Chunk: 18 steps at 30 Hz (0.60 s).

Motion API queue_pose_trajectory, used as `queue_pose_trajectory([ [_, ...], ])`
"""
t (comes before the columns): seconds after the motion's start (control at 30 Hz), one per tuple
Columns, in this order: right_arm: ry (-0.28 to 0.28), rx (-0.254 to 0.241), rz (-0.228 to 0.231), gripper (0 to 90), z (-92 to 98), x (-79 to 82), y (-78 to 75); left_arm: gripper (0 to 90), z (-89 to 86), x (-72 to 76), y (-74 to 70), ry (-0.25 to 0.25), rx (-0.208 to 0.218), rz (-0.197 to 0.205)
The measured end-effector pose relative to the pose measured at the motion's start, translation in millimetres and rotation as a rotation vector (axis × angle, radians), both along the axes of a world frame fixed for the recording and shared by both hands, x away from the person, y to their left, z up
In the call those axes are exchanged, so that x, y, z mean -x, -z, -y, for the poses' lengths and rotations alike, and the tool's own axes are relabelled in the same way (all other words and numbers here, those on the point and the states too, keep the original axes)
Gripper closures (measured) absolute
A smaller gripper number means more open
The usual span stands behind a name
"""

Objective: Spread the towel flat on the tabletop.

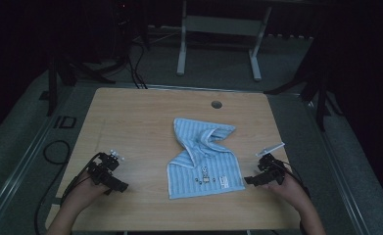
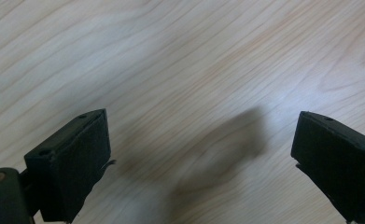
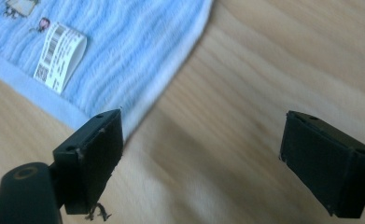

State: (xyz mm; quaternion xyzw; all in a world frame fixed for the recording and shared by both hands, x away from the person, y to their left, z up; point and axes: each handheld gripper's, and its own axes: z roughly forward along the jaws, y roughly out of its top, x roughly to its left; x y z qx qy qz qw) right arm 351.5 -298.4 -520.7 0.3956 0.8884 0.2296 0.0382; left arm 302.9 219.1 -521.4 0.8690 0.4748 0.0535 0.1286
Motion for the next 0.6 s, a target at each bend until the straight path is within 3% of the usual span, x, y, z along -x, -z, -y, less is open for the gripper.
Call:
queue_pose_trajectory([
  [0.2, -0.059, 0.043, 0.002, 17.2, -16.7, -12.8, -3.8, 4.4, 24.5, -8.4, 0.4, 0.059, -0.011, -0.017],
  [0.27, -0.066, 0.046, 0.006, 17.2, -18.9, -14.3, -5.0, 4.5, 24.5, -8.4, 0.4, 0.059, -0.011, -0.017],
  [0.53, -0.139, 0.084, 0.028, 25.9, -40.4, -25.5, -10.1, 4.4, 64.1, -21.8, 1.5, 0.144, -0.011, -0.031],
  [0.6, -0.167, 0.098, 0.038, 31.9, -46.9, -27.4, -12.1, 4.4, 72.2, -24.4, 2.1, 0.157, -0.005, -0.035],
])
